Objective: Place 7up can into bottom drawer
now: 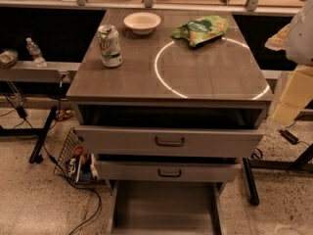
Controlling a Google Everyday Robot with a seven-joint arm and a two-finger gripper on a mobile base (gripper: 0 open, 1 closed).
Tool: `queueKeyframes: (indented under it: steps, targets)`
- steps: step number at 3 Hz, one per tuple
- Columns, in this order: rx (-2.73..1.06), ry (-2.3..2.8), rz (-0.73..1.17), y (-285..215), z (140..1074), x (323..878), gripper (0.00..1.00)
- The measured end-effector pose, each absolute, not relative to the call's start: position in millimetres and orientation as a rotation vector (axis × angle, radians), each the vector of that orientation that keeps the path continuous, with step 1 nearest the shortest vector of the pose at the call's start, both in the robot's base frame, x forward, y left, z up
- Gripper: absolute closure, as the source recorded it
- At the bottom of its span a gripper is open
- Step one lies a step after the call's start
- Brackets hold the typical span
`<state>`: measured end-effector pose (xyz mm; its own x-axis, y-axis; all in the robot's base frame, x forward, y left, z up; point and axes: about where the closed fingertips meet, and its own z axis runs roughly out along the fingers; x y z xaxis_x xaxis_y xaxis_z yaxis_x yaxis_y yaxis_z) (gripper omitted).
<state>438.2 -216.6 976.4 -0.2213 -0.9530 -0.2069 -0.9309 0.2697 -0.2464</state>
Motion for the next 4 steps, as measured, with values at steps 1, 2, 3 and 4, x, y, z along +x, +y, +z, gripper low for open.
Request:
queueKeyframes:
  steps: [1,2,3,4]
  targets:
    - [-1.724,2.231,-0.099,-217,976,438,0.0]
    - [-1.729,2.168,-0.083,-181,963,483,0.0]
    - [-1.752,2.088,-0.065,-131,945,544,0.0]
    - [-1.755,1.957,0.019,-43,926,608,0.0]
